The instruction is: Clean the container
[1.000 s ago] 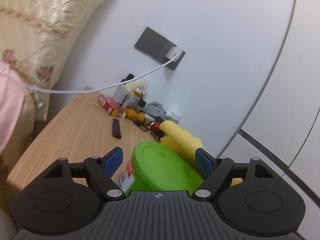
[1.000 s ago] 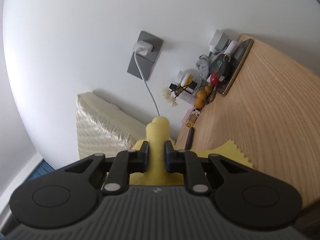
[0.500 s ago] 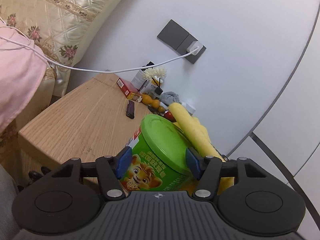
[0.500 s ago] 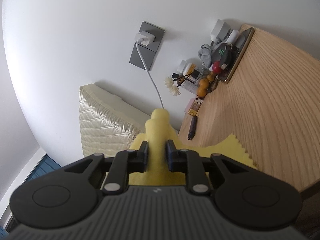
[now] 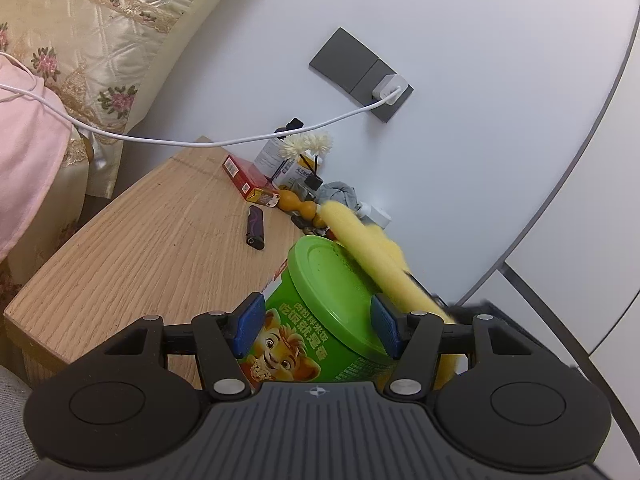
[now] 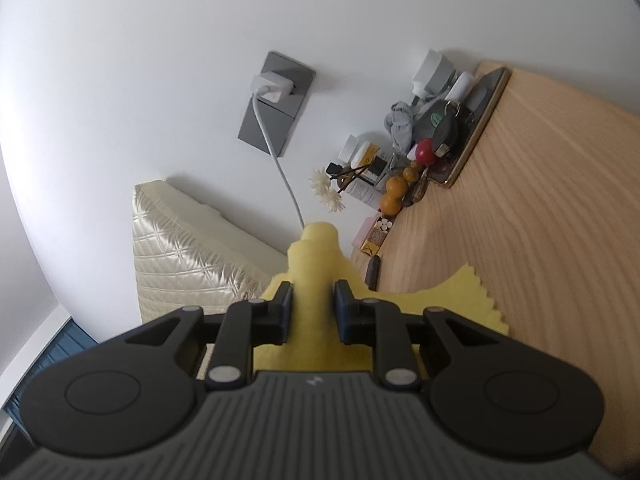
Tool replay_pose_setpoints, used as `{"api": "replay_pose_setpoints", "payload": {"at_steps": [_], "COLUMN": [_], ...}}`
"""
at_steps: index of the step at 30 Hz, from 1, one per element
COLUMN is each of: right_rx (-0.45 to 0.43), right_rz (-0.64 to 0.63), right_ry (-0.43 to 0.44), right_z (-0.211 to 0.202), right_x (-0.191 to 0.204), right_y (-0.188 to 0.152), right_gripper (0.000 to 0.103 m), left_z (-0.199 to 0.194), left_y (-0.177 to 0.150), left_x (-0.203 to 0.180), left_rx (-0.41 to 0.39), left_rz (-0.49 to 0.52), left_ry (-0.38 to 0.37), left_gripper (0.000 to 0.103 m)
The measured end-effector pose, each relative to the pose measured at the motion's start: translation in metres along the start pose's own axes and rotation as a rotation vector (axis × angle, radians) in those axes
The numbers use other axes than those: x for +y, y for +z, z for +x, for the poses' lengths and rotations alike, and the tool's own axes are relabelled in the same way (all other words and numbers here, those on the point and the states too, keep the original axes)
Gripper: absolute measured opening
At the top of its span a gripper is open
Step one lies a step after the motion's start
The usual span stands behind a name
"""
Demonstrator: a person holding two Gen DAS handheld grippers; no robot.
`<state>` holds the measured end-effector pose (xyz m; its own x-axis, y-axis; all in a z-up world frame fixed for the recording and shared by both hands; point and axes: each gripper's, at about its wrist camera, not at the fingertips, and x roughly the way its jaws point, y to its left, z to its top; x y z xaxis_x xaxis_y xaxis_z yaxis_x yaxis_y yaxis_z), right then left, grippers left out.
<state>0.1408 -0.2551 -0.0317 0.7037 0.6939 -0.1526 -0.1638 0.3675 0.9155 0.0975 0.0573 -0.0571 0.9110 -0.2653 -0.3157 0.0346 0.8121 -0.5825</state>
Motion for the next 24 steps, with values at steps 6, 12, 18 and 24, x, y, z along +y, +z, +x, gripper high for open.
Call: {"api": "replay_pose_setpoints", "payload": {"at_steps": [6,12,18,24], "right_rx": [0.006,0.011,0.017,0.032], "right_rz": [0.002,0.004,0.007,0.012], "right_ry": [0.001,0.003,0.004,0.014], "right_z": [0.006,0.012,0.018,0.032], "right_x": [-0.001,-0.002,-0.004,-0.007], "right_y": [0.002,0.004,0.006,0.01], "right_gripper": [0.023,0.023,0.023,0.024], "left_z": [0.0,0.001,0.002,0.002], "left_y": [-0.001,0.0,0.001,0.0], "left_x": [0.0,0.0,-0.001,-0.001], "left_rx": [-0.003,0.003,0.013,0.007], "left_rz": [0.007,0.008,0.013,0.006], "left_ry": [-0.006,-0.011,-0.015,-0.018], "left_gripper": [0.064,0.064,0.064,0.064]}}
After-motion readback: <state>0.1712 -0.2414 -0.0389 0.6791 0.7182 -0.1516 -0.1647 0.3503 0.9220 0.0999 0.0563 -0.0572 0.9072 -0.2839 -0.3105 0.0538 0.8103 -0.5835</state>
